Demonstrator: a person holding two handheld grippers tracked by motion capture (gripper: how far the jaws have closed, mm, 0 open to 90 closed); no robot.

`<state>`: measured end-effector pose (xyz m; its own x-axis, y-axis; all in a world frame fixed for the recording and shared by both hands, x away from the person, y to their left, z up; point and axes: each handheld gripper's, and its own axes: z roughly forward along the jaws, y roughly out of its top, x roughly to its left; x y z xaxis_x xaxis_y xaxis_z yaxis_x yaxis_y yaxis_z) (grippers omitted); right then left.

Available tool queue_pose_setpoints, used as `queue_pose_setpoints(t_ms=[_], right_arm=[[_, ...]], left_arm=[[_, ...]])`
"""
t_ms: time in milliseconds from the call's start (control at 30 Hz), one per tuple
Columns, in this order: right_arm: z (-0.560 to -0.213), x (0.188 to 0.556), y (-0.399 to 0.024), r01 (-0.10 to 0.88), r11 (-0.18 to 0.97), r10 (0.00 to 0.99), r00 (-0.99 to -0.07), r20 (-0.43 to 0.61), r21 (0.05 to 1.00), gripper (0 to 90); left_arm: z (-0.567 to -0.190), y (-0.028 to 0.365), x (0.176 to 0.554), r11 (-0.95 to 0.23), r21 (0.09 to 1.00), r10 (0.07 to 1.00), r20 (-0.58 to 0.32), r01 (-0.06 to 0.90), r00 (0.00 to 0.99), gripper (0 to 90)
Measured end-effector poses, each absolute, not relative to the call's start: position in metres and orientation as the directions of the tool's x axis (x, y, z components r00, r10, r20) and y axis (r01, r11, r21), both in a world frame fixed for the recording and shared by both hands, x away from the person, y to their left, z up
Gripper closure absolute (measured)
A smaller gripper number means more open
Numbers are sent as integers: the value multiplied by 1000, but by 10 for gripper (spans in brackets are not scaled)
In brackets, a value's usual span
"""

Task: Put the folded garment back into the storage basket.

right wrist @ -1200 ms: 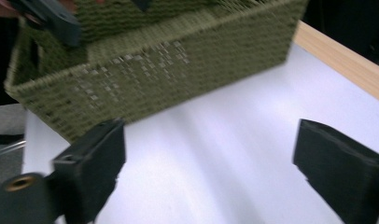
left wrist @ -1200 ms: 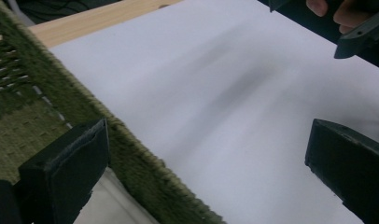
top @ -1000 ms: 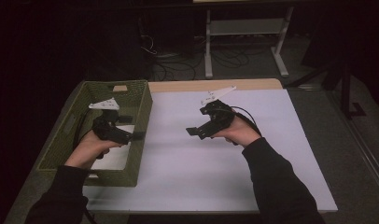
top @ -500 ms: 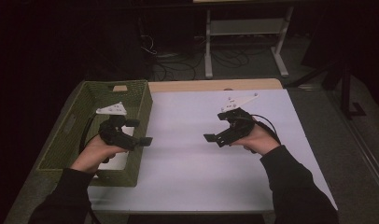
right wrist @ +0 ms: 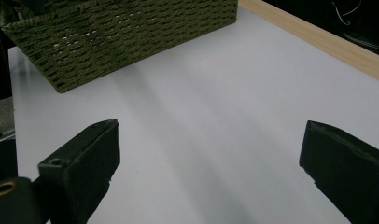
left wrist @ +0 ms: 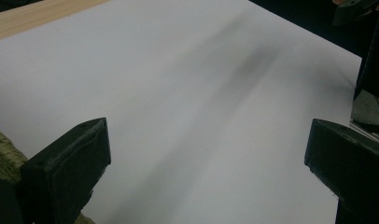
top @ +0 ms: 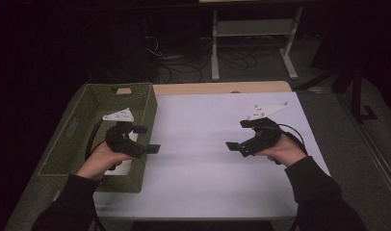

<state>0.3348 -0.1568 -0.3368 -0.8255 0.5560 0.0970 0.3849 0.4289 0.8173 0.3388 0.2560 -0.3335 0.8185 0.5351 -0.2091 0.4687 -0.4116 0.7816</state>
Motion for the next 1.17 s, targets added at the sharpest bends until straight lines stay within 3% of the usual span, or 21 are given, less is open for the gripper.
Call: queue_pose_setpoints(t_ms=[1167], right_arm=[[-351,314,-211,426,381,621,-775,115,820,19]], left_arm=[[-335,254,337,-421,780,536,-198,463,821,0]])
